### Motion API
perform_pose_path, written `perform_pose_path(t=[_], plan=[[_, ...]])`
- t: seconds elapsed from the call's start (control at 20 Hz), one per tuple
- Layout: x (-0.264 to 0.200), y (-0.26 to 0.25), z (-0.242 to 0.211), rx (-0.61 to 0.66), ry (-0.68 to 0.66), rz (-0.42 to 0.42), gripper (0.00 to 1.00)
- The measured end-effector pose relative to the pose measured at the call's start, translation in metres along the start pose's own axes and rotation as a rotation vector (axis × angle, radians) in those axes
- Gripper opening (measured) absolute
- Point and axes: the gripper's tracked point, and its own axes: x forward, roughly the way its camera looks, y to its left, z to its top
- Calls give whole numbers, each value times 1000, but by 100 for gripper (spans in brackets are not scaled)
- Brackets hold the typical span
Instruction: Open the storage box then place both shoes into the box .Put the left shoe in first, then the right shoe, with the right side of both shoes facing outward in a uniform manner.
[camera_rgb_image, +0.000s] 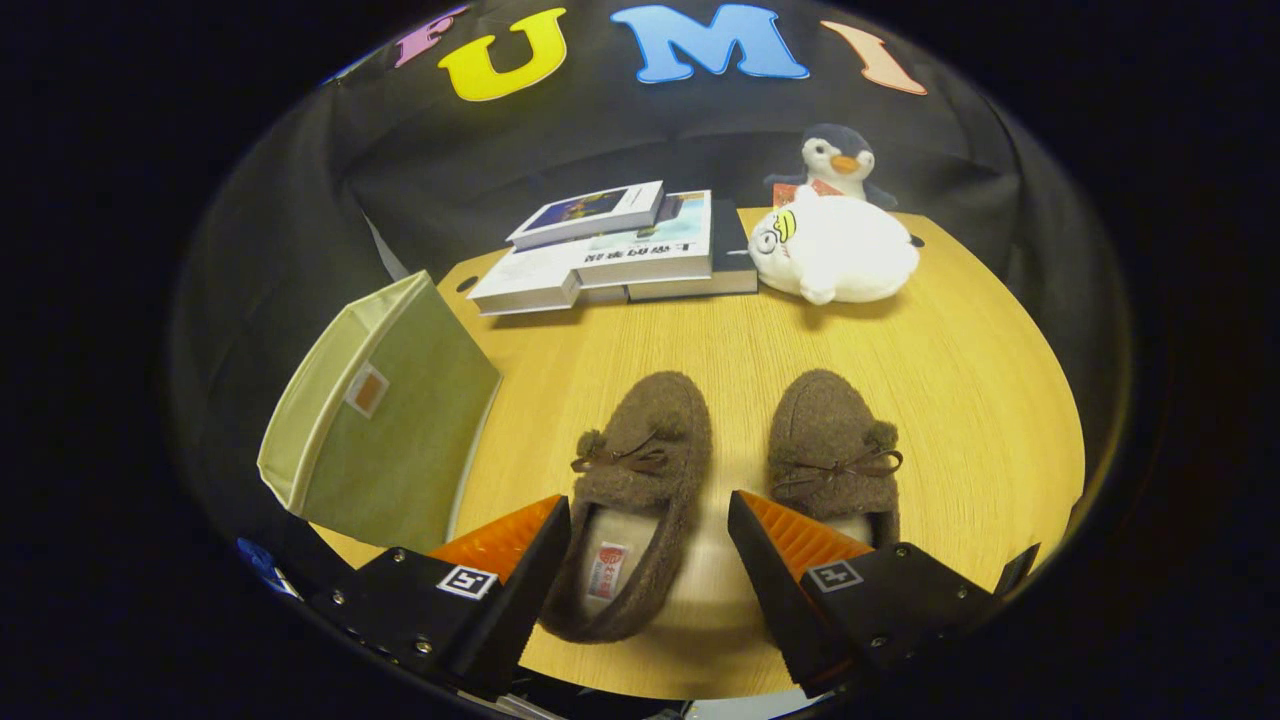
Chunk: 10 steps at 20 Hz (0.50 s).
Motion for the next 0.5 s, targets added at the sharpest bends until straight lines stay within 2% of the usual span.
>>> perform_pose_path(t=[0.05,0.3,0.4,0.45,0.5], plan=[[5,-2,-5,-6,16,-8,92],[21,-6,-22,-22,75,-30,92],[25,-10,-23,-11,83,-51,81],[29,-11,-24,1,85,-63,79],[29,-12,-23,16,88,-64,71]])
